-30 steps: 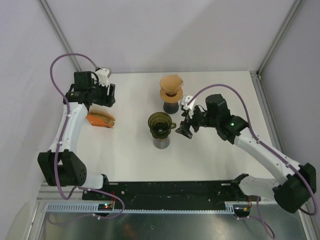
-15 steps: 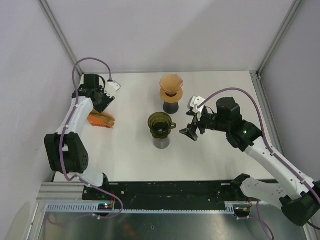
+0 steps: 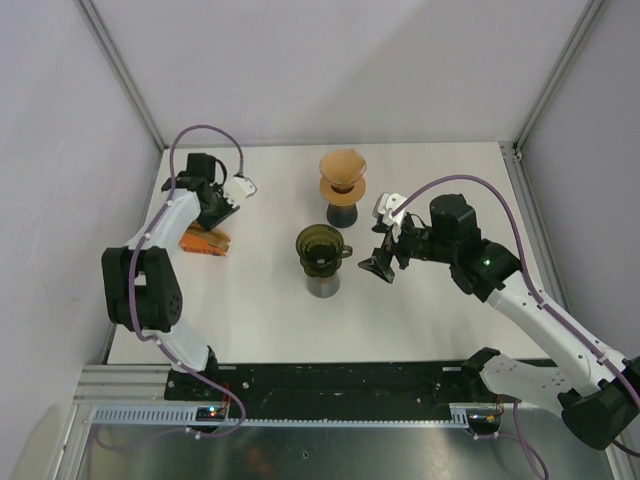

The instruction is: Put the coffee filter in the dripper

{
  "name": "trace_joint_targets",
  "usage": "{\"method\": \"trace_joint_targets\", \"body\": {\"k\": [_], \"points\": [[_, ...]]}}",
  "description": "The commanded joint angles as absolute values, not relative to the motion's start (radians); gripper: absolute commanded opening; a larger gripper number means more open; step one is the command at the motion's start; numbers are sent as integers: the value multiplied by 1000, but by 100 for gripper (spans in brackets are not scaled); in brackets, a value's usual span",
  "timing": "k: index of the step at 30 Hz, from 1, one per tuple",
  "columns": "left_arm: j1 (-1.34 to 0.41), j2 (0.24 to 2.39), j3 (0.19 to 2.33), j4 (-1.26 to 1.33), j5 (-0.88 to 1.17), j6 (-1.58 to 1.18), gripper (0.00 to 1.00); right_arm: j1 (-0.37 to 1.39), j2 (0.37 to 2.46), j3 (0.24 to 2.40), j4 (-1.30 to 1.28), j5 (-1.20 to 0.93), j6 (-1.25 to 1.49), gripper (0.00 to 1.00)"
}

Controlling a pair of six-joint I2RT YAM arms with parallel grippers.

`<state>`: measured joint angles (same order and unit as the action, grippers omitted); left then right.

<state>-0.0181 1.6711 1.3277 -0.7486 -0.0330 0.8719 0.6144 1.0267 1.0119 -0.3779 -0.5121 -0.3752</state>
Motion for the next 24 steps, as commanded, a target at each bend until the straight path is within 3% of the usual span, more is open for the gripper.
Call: {"method": "trace_joint_targets", "body": {"k": [1, 24], "points": [[-38, 1674, 1338, -772, -24, 912, 36, 618, 1029, 1013, -369, -524, -369, 89], [-38, 1750, 1390, -781, -101, 901, 27, 618, 1038, 1014, -371, -546, -372, 90]]}}
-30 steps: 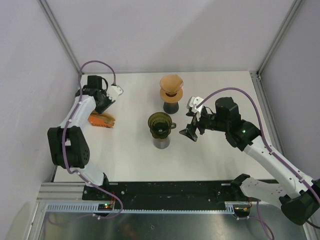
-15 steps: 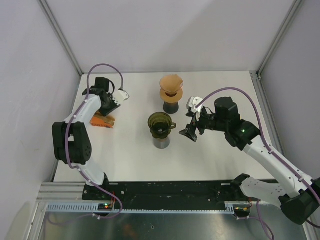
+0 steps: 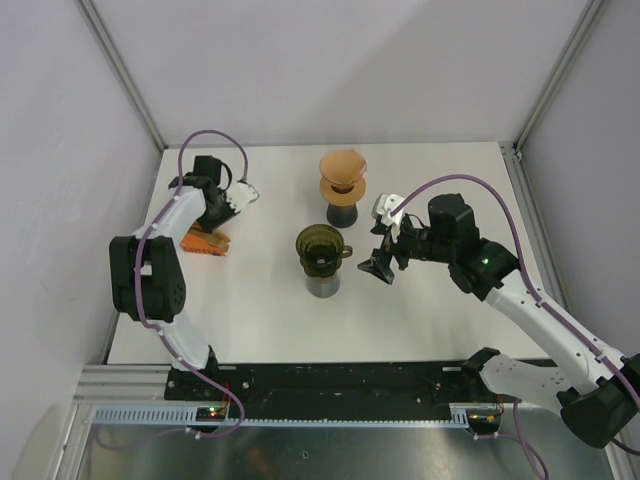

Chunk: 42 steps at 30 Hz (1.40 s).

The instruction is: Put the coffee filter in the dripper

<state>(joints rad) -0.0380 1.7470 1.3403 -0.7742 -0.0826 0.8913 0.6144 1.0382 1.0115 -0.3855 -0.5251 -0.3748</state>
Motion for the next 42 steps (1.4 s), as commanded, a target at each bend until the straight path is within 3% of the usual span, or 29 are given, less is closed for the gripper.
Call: {"method": "trace_joint_targets", "body": {"k": [1, 27, 35, 42], "points": [[-38, 1748, 1394, -780, -98, 901, 26, 617, 1039, 1013, -371, -550, -372, 90], [-38, 1779, 1387, -780, -151, 909, 22, 619, 1039, 1013, -379, -589, -382, 90], [-38, 1788, 1388, -781, -131, 899, 14, 619, 1038, 1013, -381, -595, -384, 90], [-38, 1777, 1372, -781, -128, 908, 1, 621, 1039, 1013, -382, -595, -384, 90]]}}
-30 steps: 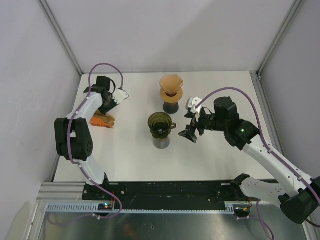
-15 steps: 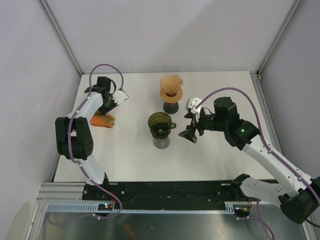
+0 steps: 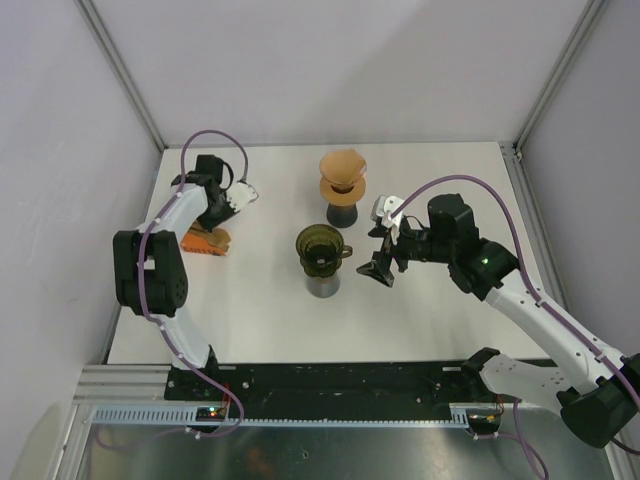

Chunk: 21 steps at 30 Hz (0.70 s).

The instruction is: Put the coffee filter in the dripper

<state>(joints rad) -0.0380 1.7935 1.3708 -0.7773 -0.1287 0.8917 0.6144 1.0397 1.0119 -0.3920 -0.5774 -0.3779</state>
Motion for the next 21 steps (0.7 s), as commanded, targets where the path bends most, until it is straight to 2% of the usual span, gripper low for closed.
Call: {"method": "trace_joint_targets", "body": {"k": [1, 21], "points": [[-38, 1776, 1374, -780, -127, 904, 1, 621, 1039, 1013, -382, -595, -383, 90], [-80, 1611, 1369, -784, -106, 874, 0, 633, 1020, 1012, -377, -595, -379, 91]]}}
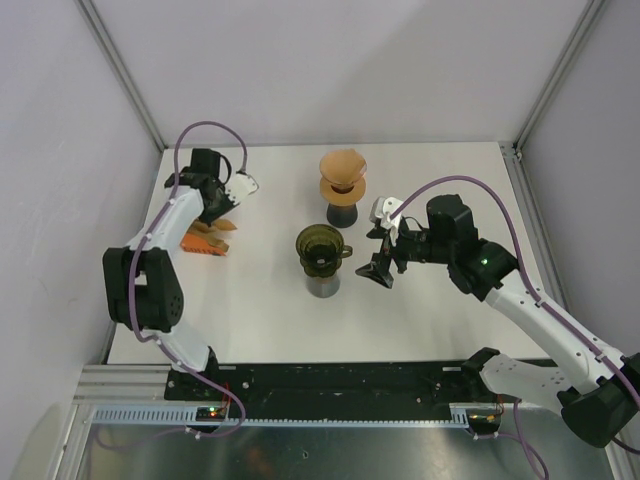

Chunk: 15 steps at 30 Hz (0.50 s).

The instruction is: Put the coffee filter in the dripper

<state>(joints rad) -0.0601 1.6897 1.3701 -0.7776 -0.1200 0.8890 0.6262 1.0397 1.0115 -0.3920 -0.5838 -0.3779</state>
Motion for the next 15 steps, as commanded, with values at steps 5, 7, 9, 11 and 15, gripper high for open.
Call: {"method": "trace_joint_targets", "body": {"k": [5, 7, 9, 11, 15], "points": [[-93, 1566, 1384, -789, -95, 833, 0, 637, 1011, 1013, -352, -592, -357, 91], [-96, 1548, 1391, -794, -87, 812, 0, 639, 1009, 1013, -335, -581, -340, 91], [-98, 1529, 1398, -799, -77, 790, 0, 642, 1008, 1013, -314, -566, -320, 91], [-102, 1512, 1406, -806, -66, 769, 0, 647, 1011, 1014, -286, -545, -296, 91], [-106, 1469, 1429, -821, -36, 725, 0, 656, 1011, 1013, -227, -516, -251, 92]]}}
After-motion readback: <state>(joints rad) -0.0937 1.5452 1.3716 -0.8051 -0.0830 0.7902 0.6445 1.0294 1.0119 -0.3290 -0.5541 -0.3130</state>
